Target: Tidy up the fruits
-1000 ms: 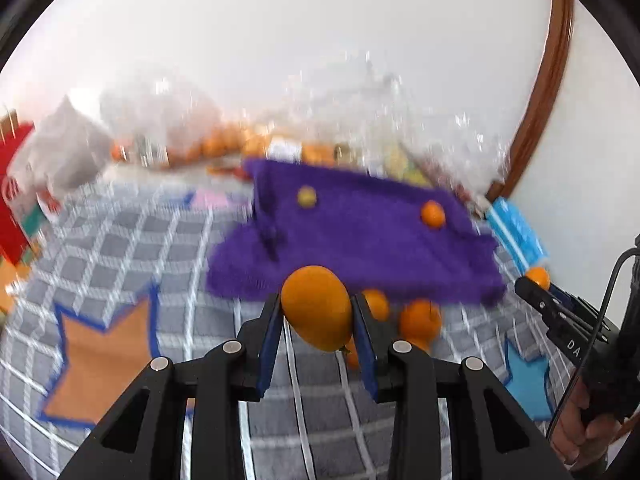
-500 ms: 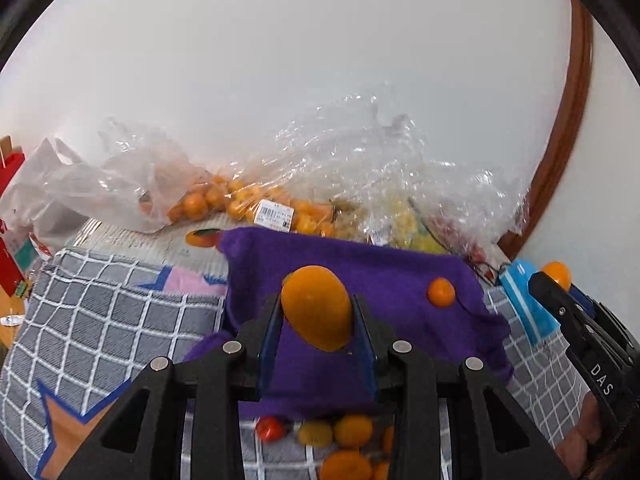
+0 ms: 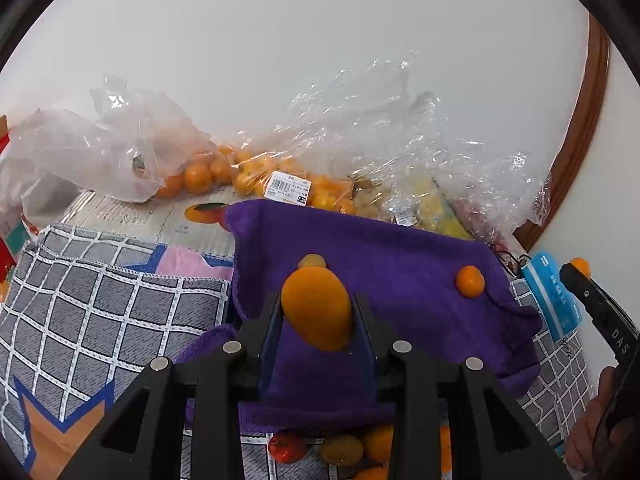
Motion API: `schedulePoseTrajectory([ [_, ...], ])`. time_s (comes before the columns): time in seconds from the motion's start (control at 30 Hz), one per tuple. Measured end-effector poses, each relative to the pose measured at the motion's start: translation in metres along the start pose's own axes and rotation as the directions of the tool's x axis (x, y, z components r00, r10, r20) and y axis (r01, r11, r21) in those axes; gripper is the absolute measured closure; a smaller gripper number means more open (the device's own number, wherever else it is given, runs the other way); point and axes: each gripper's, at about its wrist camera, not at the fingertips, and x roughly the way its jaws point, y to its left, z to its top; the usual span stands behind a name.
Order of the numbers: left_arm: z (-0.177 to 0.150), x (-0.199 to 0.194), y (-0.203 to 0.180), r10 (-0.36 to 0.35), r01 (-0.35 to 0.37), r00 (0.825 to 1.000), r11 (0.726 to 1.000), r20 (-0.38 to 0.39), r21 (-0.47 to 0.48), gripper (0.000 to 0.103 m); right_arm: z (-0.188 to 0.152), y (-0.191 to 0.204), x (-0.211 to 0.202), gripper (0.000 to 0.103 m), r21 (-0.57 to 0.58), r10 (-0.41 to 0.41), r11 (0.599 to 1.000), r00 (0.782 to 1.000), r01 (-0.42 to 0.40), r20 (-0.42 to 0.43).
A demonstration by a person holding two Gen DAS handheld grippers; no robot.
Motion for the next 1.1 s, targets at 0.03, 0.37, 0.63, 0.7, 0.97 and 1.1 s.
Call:
schedulePoseTrajectory([
  [0.03,0.0,0.002,0.0,-0.002,0.002,1.0,1.0,-0.004,-0.001,0.07,0.0,-0.002,0.002,0.068,0.008,0.0,1.0,1.0,0.0,-0.005],
  [0.37,-0.004,0.015,0.006,0.0,-0.001,1.0,1.0,-0.031,-0.013,0.07,-0.013,-0.001,0.028,0.068,0.021,0.037,0.999,0.996,-0.035,-0.077],
  [0.63,-0.006,0.022,0.012,-0.013,0.012,0.999,1.0,-0.049,-0.026,0.07,-0.023,0.009,0.04,0.068,0.008,0.061,0.998,0.992,-0.061,-0.114],
  [0.7,-0.007,0.024,0.011,-0.015,0.013,0.999,1.0,-0.052,-0.027,0.07,-0.025,0.011,0.044,0.068,0.018,0.066,0.998,0.99,-0.064,-0.126],
  [0.97,-0.009,0.028,0.011,-0.023,0.021,0.998,0.999,-0.067,-0.025,0.07,-0.034,0.019,0.055,0.068,0.003,0.07,0.998,0.985,-0.07,-0.16],
  [1.1,-0.008,0.028,0.015,-0.028,0.025,0.998,0.999,-0.064,-0.044,0.07,-0.033,0.015,0.054,0.068,0.013,0.062,0.998,0.987,-0.061,-0.151],
])
